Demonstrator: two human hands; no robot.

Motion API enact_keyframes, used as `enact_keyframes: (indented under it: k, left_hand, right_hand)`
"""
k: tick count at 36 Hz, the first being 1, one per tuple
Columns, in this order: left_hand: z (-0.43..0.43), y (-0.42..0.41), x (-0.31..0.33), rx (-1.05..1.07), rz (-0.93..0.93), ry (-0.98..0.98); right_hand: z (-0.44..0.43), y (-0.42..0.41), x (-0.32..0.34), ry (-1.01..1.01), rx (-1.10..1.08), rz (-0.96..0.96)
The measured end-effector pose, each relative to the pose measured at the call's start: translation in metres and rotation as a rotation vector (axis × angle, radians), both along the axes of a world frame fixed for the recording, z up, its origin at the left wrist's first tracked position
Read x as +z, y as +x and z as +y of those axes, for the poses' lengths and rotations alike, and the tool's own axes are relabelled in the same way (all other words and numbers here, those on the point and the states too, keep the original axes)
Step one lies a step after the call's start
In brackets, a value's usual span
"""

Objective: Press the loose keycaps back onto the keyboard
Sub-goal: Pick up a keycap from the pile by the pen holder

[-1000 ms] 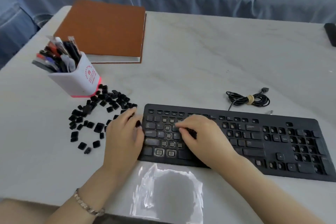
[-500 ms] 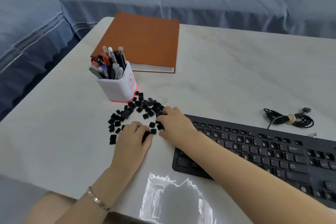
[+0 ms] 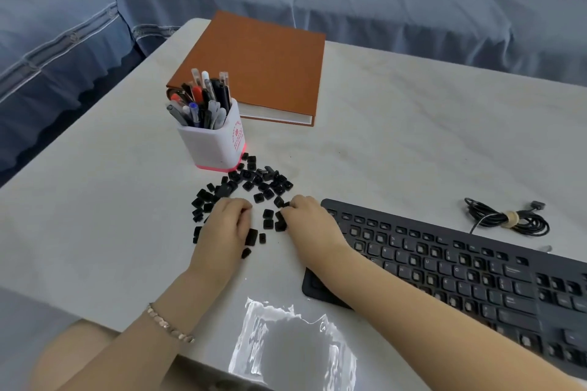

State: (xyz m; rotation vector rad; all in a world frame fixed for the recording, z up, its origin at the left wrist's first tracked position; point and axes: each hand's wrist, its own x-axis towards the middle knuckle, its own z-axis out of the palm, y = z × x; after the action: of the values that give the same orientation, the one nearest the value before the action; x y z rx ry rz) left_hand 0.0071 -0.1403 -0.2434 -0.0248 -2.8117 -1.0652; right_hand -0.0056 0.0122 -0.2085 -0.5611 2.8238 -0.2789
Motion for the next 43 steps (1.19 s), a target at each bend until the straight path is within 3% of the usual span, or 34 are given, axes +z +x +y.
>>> enact_keyframes:
  k: [7,9,14,18,20,23,28,32,35,43]
  left_hand:
    - [0.002,-0.006,0.015,0.281,-0.067,0.367]
    - [0.004,-0.011,0.022,0.396,-0.173,0.663]
    - [0.012,-0.023,0.040,0.591,-0.555,1.635]
    - [0.019,-0.013,0.047,0.530,-0.735,1.932]
    - [0.029,-0.007,0.052,0.455,-0.799,1.941]
    - [0.048,-0.001,0.059,0.369,-0.855,1.807]
    - [0.083,0.018,0.070,0.102,-0.885,1.311]
    - [0.111,0.034,0.081,-0.093,-0.847,1.060]
    - [0.128,0.044,0.087,-0.189,-0.806,0.989]
    - [0.151,0.056,0.085,-0.195,-0.747,0.889]
  right_hand:
    - [0.014,0.003,0.013,-0.628,-0.422,-0.058]
    - [0.021,0.007,0.019,-0.838,-0.592,-0.174]
    - [0.034,0.018,0.031,-1.431,-0.935,-0.581]
    - [0.047,0.030,0.044,-1.705,-1.019,-0.728]
    - [0.055,0.038,0.046,-1.720,-1.015,-0.730]
    - [0.070,0.050,0.047,-1.679,-0.989,-0.664]
    - [0.097,0.070,0.052,-1.433,-0.899,-0.357]
    - [0.112,0.085,0.059,-1.299,-0.779,-0.122]
    - [0.119,0.095,0.061,-1.311,-0.751,-0.064]
    - [0.142,0.116,0.052,-1.134,-0.657,0.044]
